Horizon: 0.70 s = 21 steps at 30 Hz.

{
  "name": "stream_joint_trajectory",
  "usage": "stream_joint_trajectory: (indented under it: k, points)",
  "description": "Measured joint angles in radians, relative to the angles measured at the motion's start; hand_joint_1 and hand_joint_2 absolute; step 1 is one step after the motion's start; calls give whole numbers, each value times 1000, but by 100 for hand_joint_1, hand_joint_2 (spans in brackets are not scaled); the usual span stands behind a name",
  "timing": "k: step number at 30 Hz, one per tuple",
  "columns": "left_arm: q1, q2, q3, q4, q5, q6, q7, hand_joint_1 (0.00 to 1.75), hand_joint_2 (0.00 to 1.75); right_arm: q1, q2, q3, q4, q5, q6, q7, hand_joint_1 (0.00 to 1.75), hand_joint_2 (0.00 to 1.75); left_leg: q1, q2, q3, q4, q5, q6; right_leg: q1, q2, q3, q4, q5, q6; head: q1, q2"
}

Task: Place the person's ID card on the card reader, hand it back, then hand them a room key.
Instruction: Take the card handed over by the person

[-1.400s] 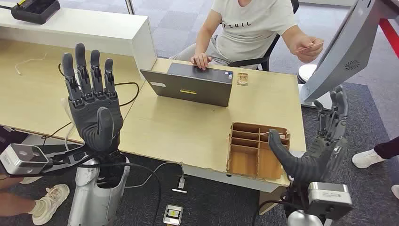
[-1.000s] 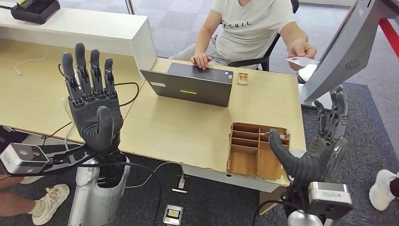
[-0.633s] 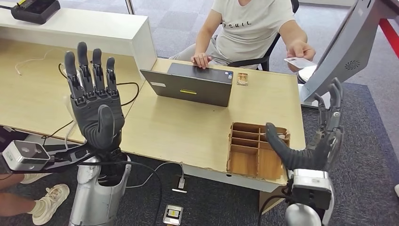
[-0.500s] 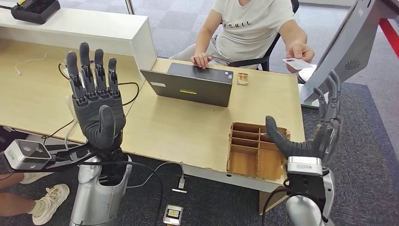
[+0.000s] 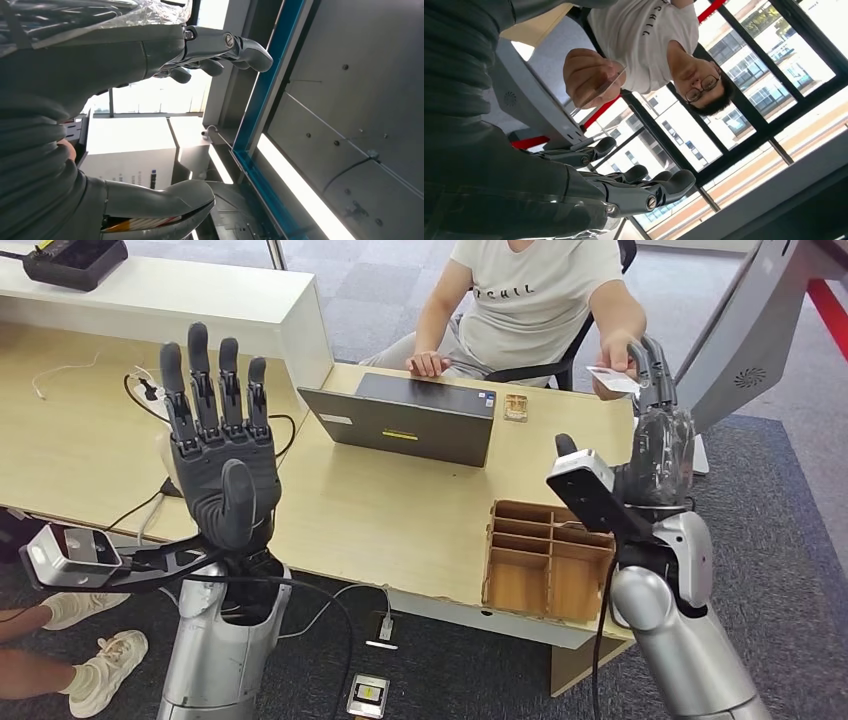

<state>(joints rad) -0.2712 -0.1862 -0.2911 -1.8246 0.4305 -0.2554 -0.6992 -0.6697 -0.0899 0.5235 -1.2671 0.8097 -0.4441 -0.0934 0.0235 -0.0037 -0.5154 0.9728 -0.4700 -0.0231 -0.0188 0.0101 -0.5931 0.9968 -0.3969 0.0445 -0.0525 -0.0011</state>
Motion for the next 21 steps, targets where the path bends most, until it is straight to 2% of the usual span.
stream_joint_trajectory:
  k: [4,10,20,21]
  points:
    - [-9,-7,0,8,2,-6,0,0,175,-79,15,23,126,39,21,15,0,175,0,0,0,0,0,0,0,0,0,0,0,0,0,0]
    - [-12,-12,2,18,-1,-18,0,0,175,-146,36,55,274,64,32,40,0,175,0,0,0,0,0,0,0,-1,0,0,0,0,0,0]
    - [-12,-19,9,22,-3,-39,0,0,175,-236,54,107,521,148,38,148,0,175,0,-1,0,0,0,0,0,-1,0,0,0,0,0,0]
    - [-12,-19,9,22,-4,-39,0,0,175,-241,54,110,540,150,38,155,8,175,0,-1,0,0,0,0,0,-1,0,0,0,0,0,0]
